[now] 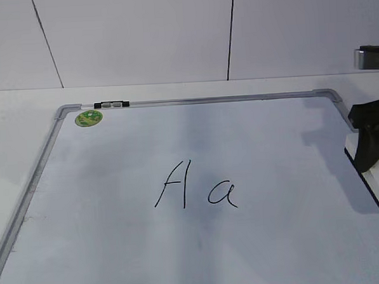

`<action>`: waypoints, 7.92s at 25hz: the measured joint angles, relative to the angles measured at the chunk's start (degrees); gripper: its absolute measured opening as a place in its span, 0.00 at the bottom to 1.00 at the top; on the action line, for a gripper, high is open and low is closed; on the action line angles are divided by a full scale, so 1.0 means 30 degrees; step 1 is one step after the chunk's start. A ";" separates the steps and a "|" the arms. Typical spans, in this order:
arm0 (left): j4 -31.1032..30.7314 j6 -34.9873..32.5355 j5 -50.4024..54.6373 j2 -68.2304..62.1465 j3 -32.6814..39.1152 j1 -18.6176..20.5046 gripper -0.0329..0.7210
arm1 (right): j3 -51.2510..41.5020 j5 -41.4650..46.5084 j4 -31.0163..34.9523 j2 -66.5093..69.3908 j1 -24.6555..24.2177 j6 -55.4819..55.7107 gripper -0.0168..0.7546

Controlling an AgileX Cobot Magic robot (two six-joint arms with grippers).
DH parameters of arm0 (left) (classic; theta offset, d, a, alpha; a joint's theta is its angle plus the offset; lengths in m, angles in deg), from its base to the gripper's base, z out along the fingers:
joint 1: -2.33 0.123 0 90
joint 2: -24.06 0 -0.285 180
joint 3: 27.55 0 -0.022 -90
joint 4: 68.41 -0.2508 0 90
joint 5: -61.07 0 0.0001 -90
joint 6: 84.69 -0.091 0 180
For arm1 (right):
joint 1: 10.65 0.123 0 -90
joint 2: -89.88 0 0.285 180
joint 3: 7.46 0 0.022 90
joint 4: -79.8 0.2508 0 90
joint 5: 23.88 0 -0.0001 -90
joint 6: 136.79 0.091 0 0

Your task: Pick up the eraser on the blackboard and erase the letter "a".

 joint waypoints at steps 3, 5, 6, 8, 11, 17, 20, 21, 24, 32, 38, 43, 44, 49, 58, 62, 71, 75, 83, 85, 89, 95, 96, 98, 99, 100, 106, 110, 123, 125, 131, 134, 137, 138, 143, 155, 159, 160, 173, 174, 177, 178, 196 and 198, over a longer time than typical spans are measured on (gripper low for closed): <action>-0.0077 0.0000 0.0000 -0.1409 -0.1029 0.0000 0.36 | 0.0000 0.0000 0.0076 0.0000 0.0201 0.0000 0.72; -0.0105 0.0000 0.0000 -0.2311 -0.1701 -0.0013 0.36 | 0.0000 0.0000 0.0076 0.0000 0.0620 0.0000 0.72; -0.0146 0.0000 0.0000 -0.2794 -0.1971 -0.0013 0.36 | 0.0035 0.0000 0.0076 0.0000 0.0874 0.0000 0.72; -0.0270 0.0000 0.0000 -0.3609 -0.2525 -0.0013 0.36 | 0.0056 0.0000 -0.0008 0.0000 0.1289 0.0000 0.72; -0.0556 0.0000 0.0000 -0.4701 -0.3020 -0.0013 0.36 | 0.0137 0.0037 -0.0040 0.0085 0.1534 0.0000 0.72; -0.0780 0.0000 -0.0394 -0.6421 -0.3468 -0.0013 0.36 | 0.0178 0.0037 0.0108 0.0918 0.1609 -0.0066 0.72; -0.0806 0.0032 -0.0469 -0.7194 -0.3713 -0.0013 0.36 | 0.0178 0.0037 0.0108 0.1245 0.1806 -0.0103 0.72; -0.0806 0.0032 -0.0469 -0.7436 -0.3803 -0.0013 0.36 | 0.0178 0.0037 0.0154 0.1291 0.1853 -0.0103 0.72; -0.0806 0.0032 -0.0751 -0.7979 -0.3879 -0.0013 0.36 | 0.0178 0.0037 0.0198 0.1366 0.1926 -0.0137 0.72; -0.0940 0.0073 -0.1368 -0.8753 -0.3895 0.0243 0.36 | 0.0178 0.0037 0.0198 0.1437 0.1926 -0.0137 0.72; -0.0969 0.0175 -0.1475 -0.9172 -0.3926 0.0433 0.36 | 0.0178 0.0037 0.0198 0.1437 0.1938 -0.0174 0.72; -0.0969 0.0219 -0.1522 -0.9418 -0.3926 0.0433 0.36 | 0.0178 0.0037 0.0269 0.1437 0.1970 -0.0202 0.72; -0.0969 0.0219 -0.1540 -0.9451 -0.3926 0.0433 0.36 | 0.0178 0.0037 0.0269 0.1437 0.1970 -0.0202 0.72; -0.0969 0.0219 -0.1616 -0.9451 -0.3926 0.0433 0.36 | 0.0178 0.0037 0.0350 0.1437 0.1970 -0.0243 0.72; -0.0969 0.0219 -0.1758 -0.9804 -0.3972 0.0433 0.36 | 0.0178 0.0037 0.0481 0.1437 0.1970 -0.0270 0.72; -0.0969 0.0219 -0.1758 -0.9835 -0.3984 0.0433 0.36 | 0.0178 0.0037 0.0481 0.1437 0.1970 -0.0345 0.72; -0.0969 0.0219 -0.1758 -0.9847 -0.4014 0.0433 0.35 | 0.0178 0.0037 0.0627 0.1437 0.1970 -0.0467 0.72; -0.0888 0.0219 -0.1758 -0.9847 -0.4014 0.0433 0.29 | 0.0178 0.0037 0.0627 0.1437 0.1970 -0.0480 0.72; -0.0735 0.0219 -0.1776 -0.9847 -0.4014 0.0433 0.13 | 0.0207 0.0037 0.0672 0.1437 0.1970 -0.0510 0.72; -0.0735 0.0261 -0.1776 -0.9847 -0.4014 0.0433 0.11 | 0.0207 0.0037 0.0686 0.1437 0.1970 -0.0510 0.72; -0.0701 0.0296 -0.1776 -0.9847 -0.4014 0.0433 0.09 | 0.0207 0.0037 0.0716 0.1437 0.1970 -0.0553 0.72; -0.0665 0.0378 -0.1776 -0.9847 -0.4014 0.0433 0.07 | 0.0207 0.0037 0.0760 0.1437 0.1970 -0.0553 0.72; -0.0665 0.0412 -0.1776 -0.9847 -0.4014 0.0433 0.07 | 0.0207 0.0037 0.0760 0.1437 0.1970 -0.0553 0.72; -0.0665 0.0412 -0.1776 -0.9847 -0.4014 0.0433 0.07 | 0.0207 0.0037 0.0760 0.1437 0.1970 -0.0553 0.72; -0.0665 0.0412 -0.1776 -0.9847 -0.4014 0.0433 0.07 | 0.0207 0.0037 0.0760 0.1437 0.1970 -0.0553 0.72; -0.0634 0.0412 -0.1776 -0.9847 -0.4014 0.0433 0.07 | 0.0207 0.0037 0.0760 0.1437 0.1970 -0.0553 0.72; -0.0634 0.0412 -0.1803 -0.9847 -0.4014 0.0433 0.07 | 0.0207 0.0037 0.0772 0.1437 0.1970 -0.0566 0.72; -0.0634 0.0412 -0.1803 -0.9847 -0.4014 0.0433 0.07 | 0.0437 0.0037 0.0772 0.1437 0.1970 -0.0566 0.72; -0.0634 0.0412 -0.1803 -0.9847 -0.4014 0.0433 0.07 | 0.2947 0.0037 0.0776 0.2652 0.3419 -0.0597 0.72; -0.0634 0.0412 -0.1803 -0.9847 -0.4014 0.0433 0.07 | 0.3233 -0.0052 0.0776 0.3273 0.4069 -0.0597 0.71; -0.0634 0.0412 -0.1822 -0.9847 -0.4014 0.0433 0.07 | 0.3825 -0.1173 0.0550 0.4423 0.5697 -0.0597 0.71; -0.0634 0.0412 -0.1822 -0.9847 -0.4014 0.0433 0.07 | 0.4047 -0.1762 0.0389 0.4897 0.6144 -0.0597 0.71; -0.0634 0.0412 -0.1822 -0.9847 -0.4014 0.0433 0.07 | 0.4104 -0.2280 0.0389 0.5313 0.6237 -0.0597 0.71; -0.0634 0.0412 -0.1822 -0.9847 -0.4014 0.0433 0.07 | 0.4135 -0.2377 0.0389 0.5443 0.6237 -0.0597 0.71; -0.0634 0.0412 -0.1850 -0.9847 -0.4014 0.0433 0.07 | 0.4287 -0.2504 0.0351 0.6222 0.6336 -0.0597 0.71; -0.0634 0.0412 -0.1867 -0.9847 -0.4014 0.0433 0.07 | 0.4732 -0.2917 0.0830 0.7377 0.6627 -0.0722 0.71; -0.0634 0.0412 -0.1894 -0.9847 -0.4014 0.0433 0.07 | 0.4941 -0.2917 0.0861 0.7750 0.6627 -0.0722 0.71; -0.0634 0.0412 -0.1894 -0.9847 -0.4014 0.0433 0.07 | 0.4983 -0.2917 0.0861 0.7794 0.6627 -0.0722 0.71; -0.0634 0.0412 -0.1956 -0.9847 -0.4014 0.0433 0.07 | 0.5315 -0.2751 0.0720 0.8079 0.7290 -0.0722 0.71; -0.0634 0.0412 -0.1983 -0.9847 -0.4014 0.0433 0.07 | 0.5327 -0.2791 0.0646 0.8093 0.7536 -0.0823 0.71; -0.0634 0.0412 -0.1983 -0.9847 -0.4014 0.0433 0.07 | 0.5358 -0.2885 0.0592 0.8093 0.8227 -0.0865 0.71; -0.0634 0.0412 -0.1983 -0.9847 -0.4014 0.0433 0.07 | 0.5358 -0.2917 0.0592 0.8093 0.8399 -0.0895 0.71; -0.0668 0.0412 -0.2084 -0.9847 -0.4014 0.0433 0.07 | 0.5358 -0.2939 -0.0272 0.8093 0.8515 0.0263 0.71; -0.0668 0.0412 -0.2126 -0.9847 -0.4014 0.0433 0.07 | 0.5358 -0.2939 -0.0166 0.8123 0.8181 0.0302 0.71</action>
